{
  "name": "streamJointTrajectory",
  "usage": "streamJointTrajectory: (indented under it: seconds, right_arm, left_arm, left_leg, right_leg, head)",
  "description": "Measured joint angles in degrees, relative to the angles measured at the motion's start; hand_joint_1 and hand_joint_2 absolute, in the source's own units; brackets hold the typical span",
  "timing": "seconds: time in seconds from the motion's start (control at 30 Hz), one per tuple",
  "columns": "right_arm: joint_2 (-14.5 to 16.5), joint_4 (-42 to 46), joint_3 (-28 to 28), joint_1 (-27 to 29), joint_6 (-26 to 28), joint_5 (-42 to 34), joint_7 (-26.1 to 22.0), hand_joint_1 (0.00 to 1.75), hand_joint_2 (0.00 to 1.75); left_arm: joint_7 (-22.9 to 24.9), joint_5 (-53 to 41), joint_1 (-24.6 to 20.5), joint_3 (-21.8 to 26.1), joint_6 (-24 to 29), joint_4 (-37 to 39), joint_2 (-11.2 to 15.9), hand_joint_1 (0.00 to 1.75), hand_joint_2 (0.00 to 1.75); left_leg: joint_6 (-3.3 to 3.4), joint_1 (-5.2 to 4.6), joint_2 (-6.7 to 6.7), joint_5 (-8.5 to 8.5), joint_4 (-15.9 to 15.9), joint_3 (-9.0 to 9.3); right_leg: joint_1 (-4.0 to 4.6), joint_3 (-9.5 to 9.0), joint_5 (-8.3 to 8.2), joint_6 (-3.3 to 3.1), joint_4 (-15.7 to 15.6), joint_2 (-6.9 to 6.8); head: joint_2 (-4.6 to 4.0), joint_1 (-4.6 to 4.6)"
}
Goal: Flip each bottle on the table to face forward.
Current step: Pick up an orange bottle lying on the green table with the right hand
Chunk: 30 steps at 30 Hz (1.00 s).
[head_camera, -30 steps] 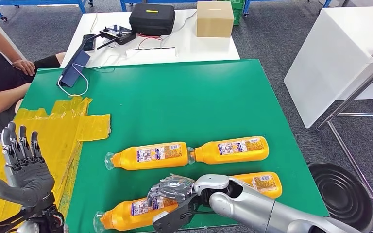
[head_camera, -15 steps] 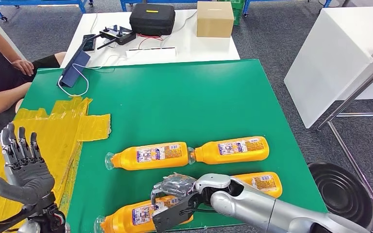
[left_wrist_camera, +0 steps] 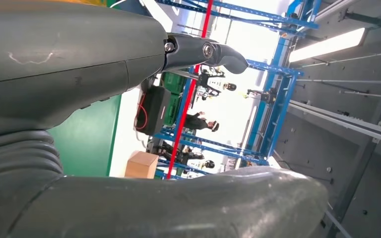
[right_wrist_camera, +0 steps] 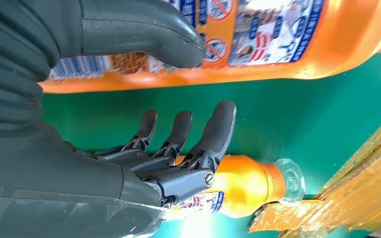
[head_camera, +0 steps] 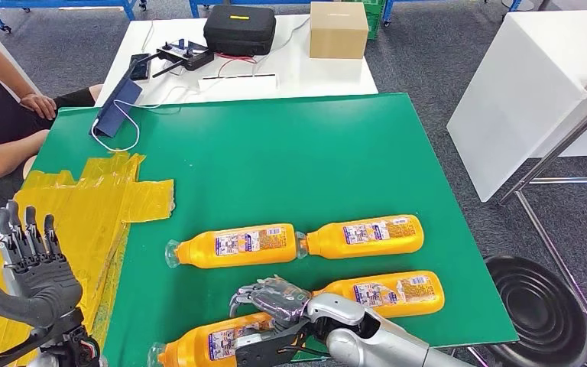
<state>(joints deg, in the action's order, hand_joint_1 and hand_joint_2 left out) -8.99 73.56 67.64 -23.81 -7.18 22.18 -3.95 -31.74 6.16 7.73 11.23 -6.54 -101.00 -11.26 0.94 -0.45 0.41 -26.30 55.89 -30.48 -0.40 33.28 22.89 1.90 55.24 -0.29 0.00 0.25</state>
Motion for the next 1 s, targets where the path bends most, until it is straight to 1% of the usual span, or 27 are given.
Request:
streamJointTrajectory:
  seconds: [0.07,0.1,0.2,0.23,0.53,0.8,1.0]
  right_arm:
    - [0.1,0.0,-0.9,1.1,0.3,0.8,-0.5,1.75,1.75]
    - [0.2,0.0,-1.3,1.7,0.6,1.3,-0.8,1.62,1.75]
    - [0.4,0.0,-2.4,2.9,1.0,2.9,-1.1,0.31,1.75]
    - [0.5,0.0,-2.6,3.0,0.8,3.3,-1.0,0.0,1.75]
    - [1.2,-1.0,-2.1,0.5,-4.3,6.1,-0.6,0.0,1.75]
    - [-0.3,-2.5,1.9,-3.6,-8.3,8.8,-0.6,0.0,1.75]
    - [-1.0,-3.1,3.7,-5.4,-8.9,9.0,-0.6,0.0,1.75]
  left_arm:
    - [0.2,0.1,0.0,0.1,-0.2,0.0,0.0,0.0,0.0]
    - [0.2,0.1,0.0,0.2,-0.3,0.0,0.0,0.0,0.0]
    - [0.4,0.2,0.1,0.3,-0.4,0.0,0.0,0.0,0.0]
    - [0.4,0.3,0.1,0.3,-0.4,0.0,0.0,0.0,0.0]
    - [0.9,0.5,-0.2,0.3,-0.8,0.0,0.0,0.0,0.0]
    - [1.3,1.2,-0.7,0.3,-1.0,0.1,0.0,0.0,0.0]
    - [1.3,1.2,-0.9,0.3,-1.0,0.1,0.0,0.0,0.0]
  left_leg:
    - [0.0,0.0,-0.01,0.0,0.0,0.0]
    - [0.0,0.0,-0.01,0.0,0.0,0.0]
    - [0.0,0.0,0.01,0.0,0.0,0.0]
    - [0.0,0.0,0.02,0.0,0.0,0.01]
    - [0.0,0.0,0.02,0.01,0.0,0.08]
    - [0.01,-0.02,0.0,0.02,0.0,0.13]
    - [0.01,-0.02,0.0,0.02,0.0,0.13]
  right_leg:
    - [0.0,-0.01,0.0,0.0,0.0,-0.01]
    - [0.0,-0.02,0.0,0.0,0.0,0.0]
    - [-0.01,-0.02,0.0,0.0,0.0,0.0]
    - [-0.01,-0.03,0.0,0.0,0.0,0.01]
    - [0.0,-0.07,-0.01,0.0,0.0,0.01]
    - [-0.02,-0.15,-0.01,0.0,0.0,0.0]
    - [-0.02,-0.14,-0.01,0.0,0.0,0.0]
  head:
    - [0.01,0.0]
    - [0.0,0.0]
    - [0.0,-0.01]
    - [0.0,-0.01]
    - [0.0,-0.01]
    - [0.01,0.0]
    - [0.01,-0.01]
